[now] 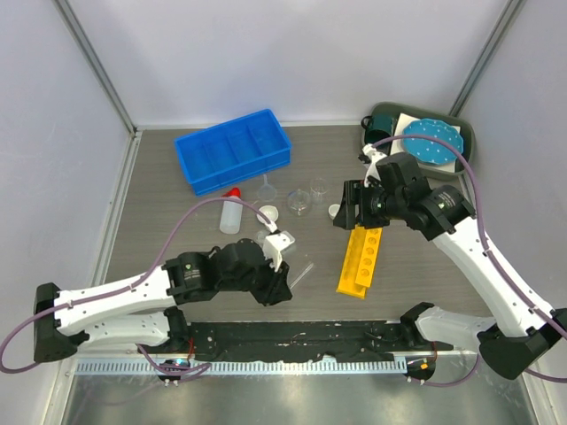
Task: Organize the chemistry lab equipment
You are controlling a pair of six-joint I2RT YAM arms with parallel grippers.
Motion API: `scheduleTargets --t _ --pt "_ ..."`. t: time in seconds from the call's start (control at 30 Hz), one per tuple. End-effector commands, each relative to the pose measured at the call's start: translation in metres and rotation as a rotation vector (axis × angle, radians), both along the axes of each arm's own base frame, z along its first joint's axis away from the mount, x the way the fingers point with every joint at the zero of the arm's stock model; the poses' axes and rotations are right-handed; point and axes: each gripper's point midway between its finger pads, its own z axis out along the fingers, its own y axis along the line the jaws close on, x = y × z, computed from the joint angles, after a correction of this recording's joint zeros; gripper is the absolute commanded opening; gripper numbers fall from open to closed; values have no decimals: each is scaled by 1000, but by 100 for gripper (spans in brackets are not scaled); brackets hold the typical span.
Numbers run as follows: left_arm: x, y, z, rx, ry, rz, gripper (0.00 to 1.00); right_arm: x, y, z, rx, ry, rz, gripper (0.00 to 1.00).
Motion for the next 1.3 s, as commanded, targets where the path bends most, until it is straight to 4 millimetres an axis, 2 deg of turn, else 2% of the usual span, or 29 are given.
scheduleTargets --t 0.0,0.3,0.53,0.9,1.13,1.27 --pt "5 -15 27 -140 -18 -68 18 -25 36 37 207 -25 208 66" --pt "25 -22 45 -257 -15 -101 17 -54 58 34 349 65 358 66" --pt "31 -25 56 -338 -1 -127 17 -60 69 29 419 103 395 66" --pt "36 -28 51 -360 26 -132 17 -63 86 26 458 125 420 65" --pt "38 -26 51 -366 24 -125 16 -64 89 28 450 115 420 53" --pt "39 -24 52 -367 22 -119 15 -65 89 28 447 116 421 49"
